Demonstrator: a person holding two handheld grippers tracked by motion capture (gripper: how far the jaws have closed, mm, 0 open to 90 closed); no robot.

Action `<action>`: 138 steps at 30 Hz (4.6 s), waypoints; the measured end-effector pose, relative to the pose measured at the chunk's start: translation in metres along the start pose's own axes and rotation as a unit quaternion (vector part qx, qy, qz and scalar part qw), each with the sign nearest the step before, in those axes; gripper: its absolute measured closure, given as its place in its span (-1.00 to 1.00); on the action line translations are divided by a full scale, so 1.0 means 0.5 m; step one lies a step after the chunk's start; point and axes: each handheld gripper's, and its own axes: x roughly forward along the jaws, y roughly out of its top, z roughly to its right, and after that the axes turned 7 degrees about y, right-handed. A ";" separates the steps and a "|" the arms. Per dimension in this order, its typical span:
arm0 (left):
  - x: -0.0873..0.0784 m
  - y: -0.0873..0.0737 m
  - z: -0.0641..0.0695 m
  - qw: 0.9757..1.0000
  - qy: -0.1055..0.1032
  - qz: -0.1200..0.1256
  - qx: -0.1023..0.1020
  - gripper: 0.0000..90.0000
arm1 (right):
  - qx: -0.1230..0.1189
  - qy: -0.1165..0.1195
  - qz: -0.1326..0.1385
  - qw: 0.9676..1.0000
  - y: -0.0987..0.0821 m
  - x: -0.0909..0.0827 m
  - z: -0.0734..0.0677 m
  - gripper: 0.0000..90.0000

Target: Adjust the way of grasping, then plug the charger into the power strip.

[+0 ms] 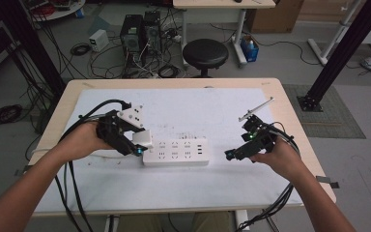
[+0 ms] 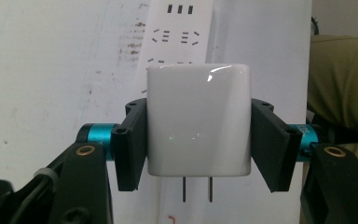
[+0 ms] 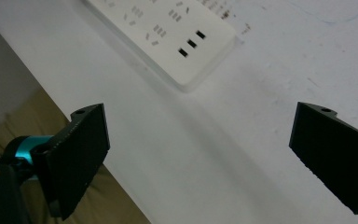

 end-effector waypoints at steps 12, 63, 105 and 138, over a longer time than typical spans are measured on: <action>0.032 0.047 0.018 0.999 -0.004 0.031 0.013 -0.06 | 0.081 0.114 0.082 0.987 0.013 0.020 -0.023 -0.90; 0.121 0.129 0.055 0.996 -0.027 0.076 0.046 -0.06 | 0.286 0.351 0.099 0.886 0.063 0.161 -0.032 0.32; -0.035 -0.138 -0.080 0.984 0.034 -0.157 -0.081 -0.52 | -0.080 -0.123 -0.109 0.983 0.042 -0.062 0.031 0.38; -0.020 -0.179 -0.062 0.982 0.052 -0.152 -0.102 -0.52 | -0.163 -0.103 -0.092 0.977 0.141 0.001 -0.033 0.38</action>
